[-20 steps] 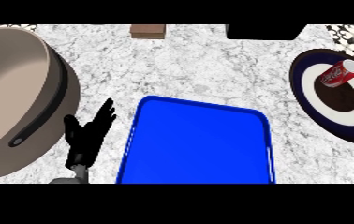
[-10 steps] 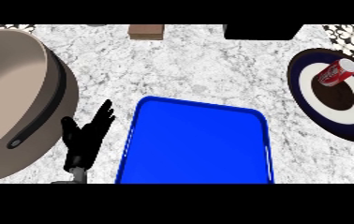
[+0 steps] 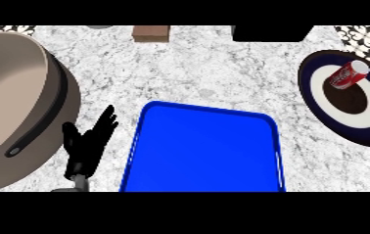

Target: Pick the can from the tray and place it in the plate

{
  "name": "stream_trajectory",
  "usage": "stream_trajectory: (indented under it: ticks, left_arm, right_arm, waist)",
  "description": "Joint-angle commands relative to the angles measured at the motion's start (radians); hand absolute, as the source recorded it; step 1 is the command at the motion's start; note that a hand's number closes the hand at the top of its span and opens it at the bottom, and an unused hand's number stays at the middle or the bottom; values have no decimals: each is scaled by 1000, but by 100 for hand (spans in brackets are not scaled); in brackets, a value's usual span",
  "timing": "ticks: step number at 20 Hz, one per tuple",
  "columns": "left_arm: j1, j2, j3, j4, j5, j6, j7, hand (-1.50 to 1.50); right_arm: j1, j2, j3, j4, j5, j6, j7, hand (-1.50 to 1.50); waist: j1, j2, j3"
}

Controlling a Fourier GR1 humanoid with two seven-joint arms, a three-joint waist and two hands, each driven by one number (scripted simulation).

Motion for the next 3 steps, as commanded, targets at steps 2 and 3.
stream_trajectory:
  ticks: [2, 3]
  left_arm:
    - [-25, 6, 13, 13, 0, 2, 11, 0]
    - [16, -23, -26, -38, -7, 11, 31, 0]
  right_arm:
    - [73, 18, 10, 15, 2, 95, -155, -150]
    - [85, 11, 7, 11, 1, 86, -168, -150]
  waist:
    - [-4, -1, 0]
    - [-2, -2, 0]
